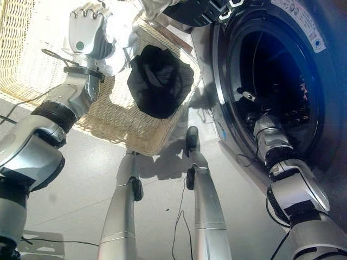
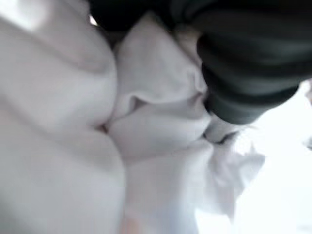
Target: Put the clothes into the washing machine.
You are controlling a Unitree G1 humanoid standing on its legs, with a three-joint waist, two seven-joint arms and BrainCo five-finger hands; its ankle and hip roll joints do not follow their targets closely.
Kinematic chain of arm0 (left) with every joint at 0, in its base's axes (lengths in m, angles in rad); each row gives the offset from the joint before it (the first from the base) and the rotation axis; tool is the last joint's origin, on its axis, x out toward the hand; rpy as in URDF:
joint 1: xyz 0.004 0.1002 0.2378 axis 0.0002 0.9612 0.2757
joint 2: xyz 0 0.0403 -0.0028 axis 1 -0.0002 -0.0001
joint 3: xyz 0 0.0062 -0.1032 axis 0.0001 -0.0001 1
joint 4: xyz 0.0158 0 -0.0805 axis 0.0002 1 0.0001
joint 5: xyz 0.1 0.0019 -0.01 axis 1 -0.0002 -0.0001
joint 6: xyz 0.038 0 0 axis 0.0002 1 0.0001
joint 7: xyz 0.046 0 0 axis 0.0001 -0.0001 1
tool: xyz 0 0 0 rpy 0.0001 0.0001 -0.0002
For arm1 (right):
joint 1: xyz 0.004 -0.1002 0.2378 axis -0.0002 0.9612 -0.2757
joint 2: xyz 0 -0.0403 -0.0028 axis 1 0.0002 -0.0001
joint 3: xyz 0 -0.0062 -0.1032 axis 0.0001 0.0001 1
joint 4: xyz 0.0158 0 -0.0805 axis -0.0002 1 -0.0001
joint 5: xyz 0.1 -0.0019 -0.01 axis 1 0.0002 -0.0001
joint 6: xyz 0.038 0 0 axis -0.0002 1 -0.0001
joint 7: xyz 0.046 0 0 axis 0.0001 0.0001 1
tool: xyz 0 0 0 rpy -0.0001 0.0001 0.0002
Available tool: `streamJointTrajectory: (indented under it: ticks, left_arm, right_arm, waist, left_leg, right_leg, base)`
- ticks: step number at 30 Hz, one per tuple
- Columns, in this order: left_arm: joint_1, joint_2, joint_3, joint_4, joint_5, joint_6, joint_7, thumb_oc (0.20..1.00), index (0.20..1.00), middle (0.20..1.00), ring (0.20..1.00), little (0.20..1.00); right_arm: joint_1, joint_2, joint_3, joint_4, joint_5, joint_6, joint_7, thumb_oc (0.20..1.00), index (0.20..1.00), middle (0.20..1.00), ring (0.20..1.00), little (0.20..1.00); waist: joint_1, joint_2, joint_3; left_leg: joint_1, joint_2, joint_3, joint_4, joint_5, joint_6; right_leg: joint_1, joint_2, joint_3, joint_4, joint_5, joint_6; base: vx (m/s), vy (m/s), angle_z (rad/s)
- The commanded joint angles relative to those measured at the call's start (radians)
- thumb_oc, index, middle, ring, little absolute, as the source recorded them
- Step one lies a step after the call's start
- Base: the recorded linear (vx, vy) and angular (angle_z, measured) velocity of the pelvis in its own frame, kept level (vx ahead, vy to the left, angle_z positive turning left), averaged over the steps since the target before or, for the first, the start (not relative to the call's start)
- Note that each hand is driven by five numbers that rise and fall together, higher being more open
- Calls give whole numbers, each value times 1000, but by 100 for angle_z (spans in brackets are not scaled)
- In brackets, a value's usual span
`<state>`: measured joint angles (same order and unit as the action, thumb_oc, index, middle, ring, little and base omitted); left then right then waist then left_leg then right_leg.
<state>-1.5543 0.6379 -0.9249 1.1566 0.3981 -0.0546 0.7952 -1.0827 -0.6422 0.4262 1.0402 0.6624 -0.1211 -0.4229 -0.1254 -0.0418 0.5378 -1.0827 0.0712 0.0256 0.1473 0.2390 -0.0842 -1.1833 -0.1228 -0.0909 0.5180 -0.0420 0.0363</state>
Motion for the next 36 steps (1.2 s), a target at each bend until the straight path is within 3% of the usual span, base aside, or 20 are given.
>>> streamJointTrajectory:
  ticks: [1, 6, 12, 14, 19, 22, 29, 34, 36]
  left_arm:
    - [53, -3, 51, 104, -78, 6, -71, 200, 200, 200, 200, 200]
    - [82, -1, 121, 85, -195, -63, -56, 200, 200, 200, 200, 200]
    - [105, 2, 162, 57, -216, -118, -33, 200, 200, 200, 200, 200]
    - [205, -6, 298, -78, -297, -266, 32, 200, 200, 200, 200, 200]
    - [350, -46, 412, -250, -277, -384, 117, 200, 200, 200, 200, 200]
    - [445, -80, 467, -352, -245, -456, 164, 200, 200, 200, 200, 200]
    - [637, -163, 551, -575, -105, -585, 195, 200, 200, 200, 200, 200]
    - [724, -190, 562, -744, -48, -624, 95, 200, 200, 200, 200, 200]
    - [757, -193, 551, -835, -37, -623, 23, 200, 200, 200, 200, 200]
  right_arm:
    - [38, -20, -17, -7, 30, -62, -25, 1000, 1000, 1000, 1000, 1000]
    - [57, -9, -41, -74, 32, -125, -95, 1000, 1000, 1000, 1000, 1000]
    - [77, 0, -61, -120, 25, -152, -150, 1000, 1000, 1000, 1000, 1000]
    - [156, 22, -111, -297, -65, -188, -308, 1000, 1000, 1000, 1000, 1000]
    - [255, 53, -176, -474, -193, -225, -423, 1000, 1000, 1000, 1000, 1000]
    - [315, 75, -215, -579, -266, -241, -437, 1000, 1000, 1000, 1000, 1000]
    - [448, 160, -264, -815, -307, -282, -316, 1000, 1000, 1000, 1000, 1000]
    - [528, 214, -263, -943, -246, -302, -160, 1000, 1000, 1000, 1000, 1000]
    - [569, 230, -245, -1001, -170, -298, -16, 1000, 1000, 1000, 1000, 1000]
  waist:
    - [1, -25, -18]
    - [1, -20, -18]
    - [3, -17, -18]
    - [9, -8, -18]
    - [21, 2, -18]
    - [29, 7, -18]
    - [47, 15, -18]
    - [54, 16, -18]
    - [57, 15, -18]
  left_leg:
    - [2, -1, 24, 135, -170, -69]
    - [-2, -1, 24, 137, -169, -71]
    - [-1, -2, 24, 136, -169, -72]
    - [1, -11, 23, 131, -172, -71]
    - [2, -23, 19, 126, -178, -64]
    - [2, -32, 13, 125, -181, -60]
    - [5, -44, 1, 123, -183, -47]
    - [7, -53, -3, 126, -181, -39]
    - [13, -57, -4, 124, -175, -34]
  right_leg:
    - [64, 62, 16, -209, 149, 117]
    - [58, 62, 23, -202, 143, 117]
    - [59, 63, 26, -201, 139, 116]
    - [59, 62, 27, -201, 133, 115]
    - [61, 59, 24, -203, 129, 117]
    - [64, 55, 19, -208, 130, 118]
    - [68, 47, 8, -203, 129, 121]
    - [70, 41, 1, -196, 133, 123]
    - [75, 36, -6, -195, 138, 124]
  base:
    - [0, 0, 0]
    - [0, 0, 0]
    - [0, 0, 0]
    - [0, -16, -2]
    - [-7, -27, -1]
    - [-14, -36, 2]
    - [-5, -43, 5]
    - [-3, -36, 8]
    - [-7, -32, 9]
